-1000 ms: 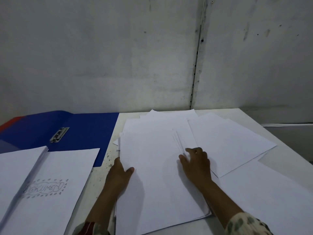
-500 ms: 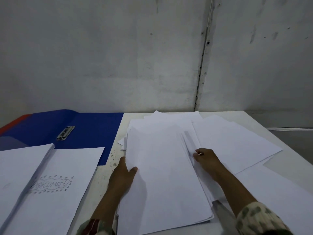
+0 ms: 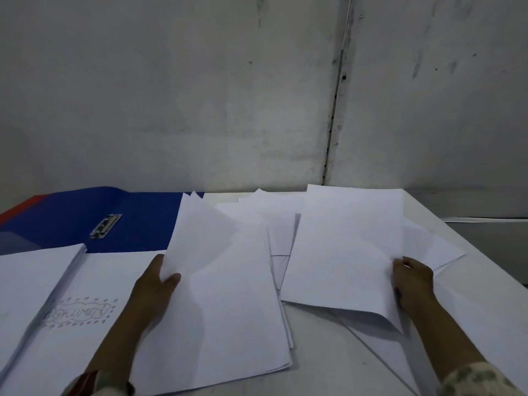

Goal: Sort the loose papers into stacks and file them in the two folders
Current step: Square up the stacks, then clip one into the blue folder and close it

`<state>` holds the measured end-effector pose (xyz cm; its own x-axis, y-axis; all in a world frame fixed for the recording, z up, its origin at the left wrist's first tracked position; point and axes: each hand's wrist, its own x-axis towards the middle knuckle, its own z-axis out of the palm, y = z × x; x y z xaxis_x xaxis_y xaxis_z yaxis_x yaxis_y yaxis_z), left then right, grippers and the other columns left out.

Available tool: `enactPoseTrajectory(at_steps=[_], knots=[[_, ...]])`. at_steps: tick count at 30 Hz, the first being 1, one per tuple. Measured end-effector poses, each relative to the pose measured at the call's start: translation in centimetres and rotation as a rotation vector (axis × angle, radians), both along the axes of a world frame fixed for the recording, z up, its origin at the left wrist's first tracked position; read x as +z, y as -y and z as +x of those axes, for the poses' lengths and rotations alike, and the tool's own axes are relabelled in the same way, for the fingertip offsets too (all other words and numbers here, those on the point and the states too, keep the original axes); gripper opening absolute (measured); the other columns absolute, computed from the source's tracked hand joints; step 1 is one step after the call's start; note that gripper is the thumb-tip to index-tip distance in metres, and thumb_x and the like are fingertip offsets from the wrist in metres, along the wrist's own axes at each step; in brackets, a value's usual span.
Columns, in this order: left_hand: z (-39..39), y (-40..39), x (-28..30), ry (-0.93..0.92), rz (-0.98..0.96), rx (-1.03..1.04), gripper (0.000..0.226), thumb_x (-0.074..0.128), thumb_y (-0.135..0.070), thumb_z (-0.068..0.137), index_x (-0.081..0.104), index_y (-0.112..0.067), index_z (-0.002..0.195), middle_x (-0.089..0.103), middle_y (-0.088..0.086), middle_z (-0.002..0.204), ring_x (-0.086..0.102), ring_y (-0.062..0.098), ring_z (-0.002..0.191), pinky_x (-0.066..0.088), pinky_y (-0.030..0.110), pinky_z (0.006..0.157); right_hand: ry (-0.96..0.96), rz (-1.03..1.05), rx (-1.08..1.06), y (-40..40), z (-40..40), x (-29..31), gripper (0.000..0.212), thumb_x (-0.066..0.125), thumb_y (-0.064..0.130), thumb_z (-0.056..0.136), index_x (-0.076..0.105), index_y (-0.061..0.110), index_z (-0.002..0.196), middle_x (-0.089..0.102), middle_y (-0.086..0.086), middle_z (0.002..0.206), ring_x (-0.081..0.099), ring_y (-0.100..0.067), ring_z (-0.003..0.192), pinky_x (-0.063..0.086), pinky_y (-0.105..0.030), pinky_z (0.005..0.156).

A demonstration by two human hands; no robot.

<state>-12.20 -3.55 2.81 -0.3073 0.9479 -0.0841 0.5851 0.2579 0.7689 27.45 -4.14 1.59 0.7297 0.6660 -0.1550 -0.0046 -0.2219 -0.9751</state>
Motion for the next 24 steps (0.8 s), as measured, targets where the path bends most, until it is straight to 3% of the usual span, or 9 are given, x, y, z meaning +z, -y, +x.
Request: enactPoseTrajectory(at_steps=[2, 3, 6, 8, 10, 13, 16, 19, 24], knots=[[-0.2, 0.1, 0.0, -0.013, -0.033, -0.002, 0.055, 0.052, -0.016, 0.092, 0.029, -0.005, 0.141, 0.038, 0.019, 0.144, 0.036, 0.037, 0.132, 0.027, 0.046, 0.110, 0.001, -0.008, -0.001, 0.2, 0.1, 0.3, 0.031, 0.046, 0.007, 0.094, 0.053, -0.015, 0.115, 0.058, -0.031, 0.088, 0.047, -0.039, 0.065, 0.043, -0.036, 0.062], [-0.1, 0.1, 0.0, -0.011, -0.047, -0.006, 0.054, 0.053, -0.016, 0.092, 0.031, -0.004, 0.140, 0.041, 0.020, 0.141, 0.038, 0.037, 0.130, 0.029, 0.047, 0.108, 0.004, -0.026, 0.018, 0.2, -0.1, 0.3, 0.032, 0.048, 0.008, 0.094, 0.054, -0.011, 0.119, 0.059, -0.031, 0.095, 0.048, -0.036, 0.066, 0.043, -0.034, 0.062], [1.0, 0.3, -0.3, 0.021, -0.063, -0.028, 0.051, 0.057, -0.015, 0.089, 0.037, -0.003, 0.135, 0.048, 0.019, 0.134, 0.045, 0.037, 0.123, 0.036, 0.044, 0.103, 0.026, -0.080, 0.128, 0.1, -1.4, -0.1, 0.030, 0.050, 0.010, 0.094, 0.057, -0.005, 0.118, 0.056, -0.013, 0.083, 0.043, -0.018, 0.058, 0.033, -0.023, 0.053], [1.9, 0.3, -0.6, 0.054, -0.065, -0.047, 0.052, 0.060, -0.015, 0.087, 0.039, -0.003, 0.134, 0.051, 0.017, 0.132, 0.048, 0.035, 0.121, 0.038, 0.040, 0.100, 0.104, -0.106, 0.202, 0.0, -2.7, -0.3, 0.025, 0.048, 0.008, 0.094, 0.059, -0.009, 0.109, 0.054, -0.013, 0.072, 0.042, -0.018, 0.057, 0.032, -0.024, 0.052], [2.7, 0.3, -0.7, 0.093, -0.063, -0.051, 0.054, 0.062, -0.016, 0.086, 0.039, -0.003, 0.133, 0.052, 0.016, 0.132, 0.050, 0.033, 0.119, 0.039, 0.037, 0.098, 0.186, -0.108, 0.262, -0.4, -4.1, -0.8, 0.026, 0.047, 0.006, 0.093, 0.058, -0.013, 0.106, 0.060, -0.022, 0.080, 0.048, -0.023, 0.066, 0.037, -0.027, 0.063], [3.8, 0.3, -0.6, 0.150, -0.066, -0.049, 0.055, 0.063, -0.017, 0.085, 0.039, -0.003, 0.133, 0.052, 0.016, 0.131, 0.051, 0.034, 0.118, 0.041, 0.038, 0.098, 0.313, -0.125, 0.367, -0.8, -5.9, -1.3, 0.029, 0.047, 0.006, 0.092, 0.059, -0.011, 0.112, 0.060, -0.015, 0.090, 0.052, -0.021, 0.082, 0.039, -0.028, 0.075], [4.5, 0.1, -0.4, 0.175, -0.038, -0.050, 0.054, 0.055, -0.030, 0.090, 0.038, -0.004, 0.133, 0.051, 0.016, 0.133, 0.049, 0.034, 0.120, 0.040, 0.044, 0.103, 0.437, -0.123, 0.450, -0.9, -7.7, -1.5, 0.036, 0.046, 0.008, 0.093, 0.055, 0.002, 0.127, 0.062, -0.018, 0.118, 0.055, -0.020, 0.098, 0.039, -0.026, 0.083], [5.0, -0.2, -0.2, 0.158, -0.061, -0.045, 0.064, 0.047, -0.043, 0.091, 0.031, -0.005, 0.140, 0.042, 0.015, 0.142, 0.043, 0.034, 0.128, 0.035, 0.046, 0.108, 0.539, -0.141, 0.499, -0.7, -9.9, -1.5, 0.040, 0.046, 0.015, 0.094, 0.050, 0.010, 0.133, 0.061, -0.017, 0.122, 0.057, -0.028, 0.104, 0.040, -0.028, 0.084], [5.1, -0.4, -0.6, 0.174, -0.056, -0.072, 0.056, 0.060, -0.023, 0.087, 0.036, -0.005, 0.134, 0.051, 0.014, 0.131, 0.051, 0.031, 0.117, 0.042, 0.036, 0.095, 0.736, -0.240, 0.571, 0.0, -13.1, -1.4, 0.037, 0.039, 0.028, 0.097, 0.050, 0.011, 0.128, 0.051, -0.008, 0.125, 0.053, -0.026, 0.113, 0.040, -0.029, 0.086]])
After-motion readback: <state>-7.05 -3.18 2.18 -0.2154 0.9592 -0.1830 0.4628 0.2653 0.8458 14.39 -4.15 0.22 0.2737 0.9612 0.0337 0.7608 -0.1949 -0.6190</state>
